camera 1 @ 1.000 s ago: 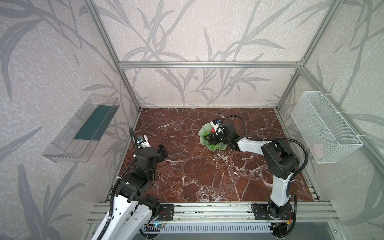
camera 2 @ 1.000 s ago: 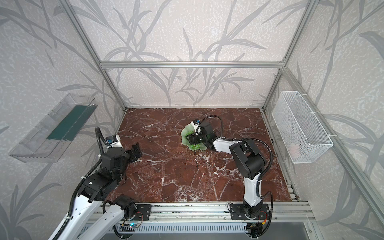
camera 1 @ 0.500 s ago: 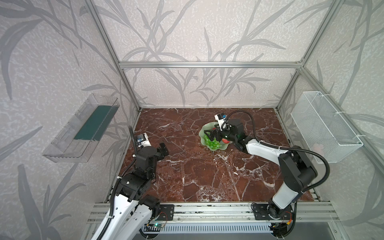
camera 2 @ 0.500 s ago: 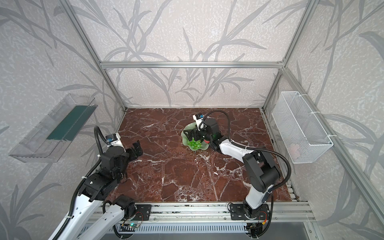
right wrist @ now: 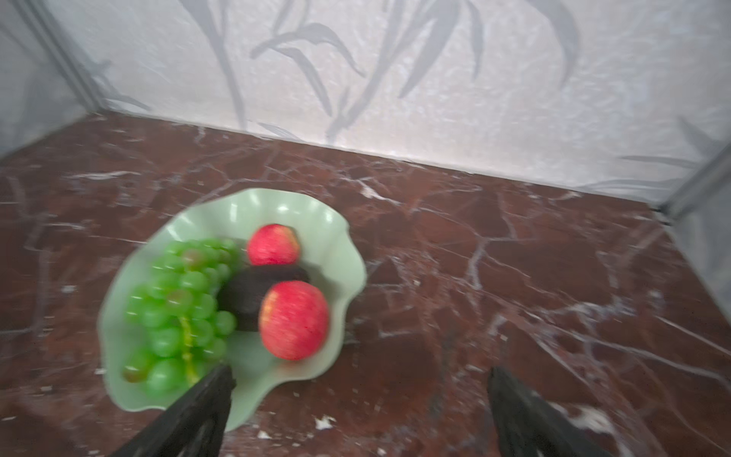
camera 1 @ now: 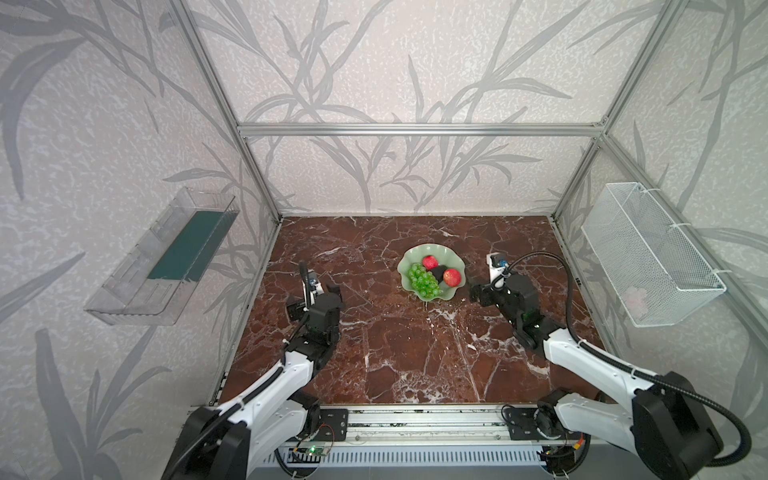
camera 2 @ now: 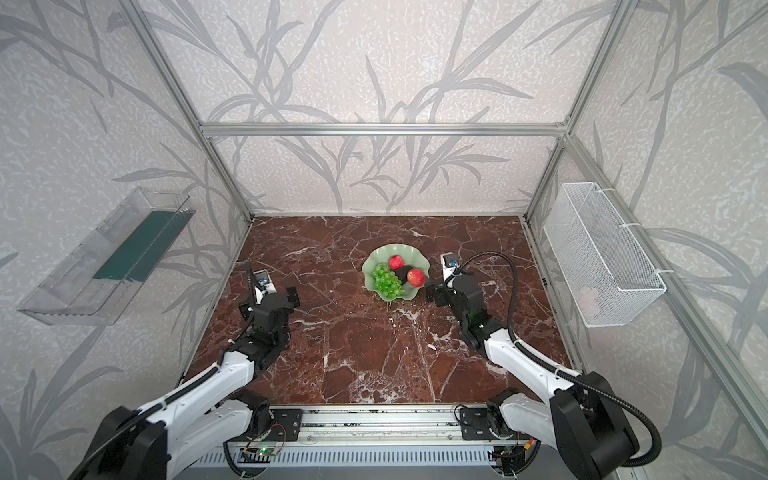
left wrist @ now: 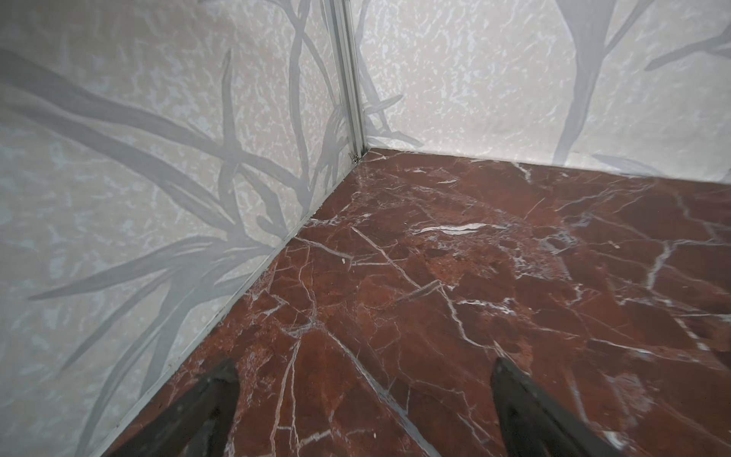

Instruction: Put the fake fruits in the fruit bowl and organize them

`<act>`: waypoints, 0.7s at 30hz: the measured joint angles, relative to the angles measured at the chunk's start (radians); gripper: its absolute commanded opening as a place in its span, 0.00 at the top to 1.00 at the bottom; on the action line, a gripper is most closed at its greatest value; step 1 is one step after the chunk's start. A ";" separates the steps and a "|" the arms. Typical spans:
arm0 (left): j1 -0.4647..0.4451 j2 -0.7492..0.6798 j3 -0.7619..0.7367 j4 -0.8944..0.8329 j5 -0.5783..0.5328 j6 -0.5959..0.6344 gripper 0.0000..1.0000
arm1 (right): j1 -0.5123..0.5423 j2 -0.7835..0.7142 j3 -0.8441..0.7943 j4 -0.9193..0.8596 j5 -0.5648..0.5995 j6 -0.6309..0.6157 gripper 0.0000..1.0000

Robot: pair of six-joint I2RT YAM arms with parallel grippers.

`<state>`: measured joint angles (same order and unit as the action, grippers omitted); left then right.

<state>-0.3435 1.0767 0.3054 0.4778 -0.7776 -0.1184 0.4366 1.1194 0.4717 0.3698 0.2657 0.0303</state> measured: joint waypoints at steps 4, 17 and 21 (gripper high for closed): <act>0.028 0.145 -0.082 0.256 0.005 0.055 0.01 | -0.034 -0.018 -0.091 0.065 0.135 -0.049 0.01; 0.227 0.460 -0.096 0.711 0.191 0.117 0.01 | -0.183 0.378 -0.214 0.629 0.151 -0.146 0.01; 0.270 0.457 -0.080 0.699 0.284 0.096 0.01 | -0.199 0.484 -0.220 0.786 0.077 -0.166 0.01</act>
<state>-0.0734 1.5337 0.2256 1.1767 -0.4934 -0.0223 0.2375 1.6032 0.2520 1.1557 0.3428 -0.1360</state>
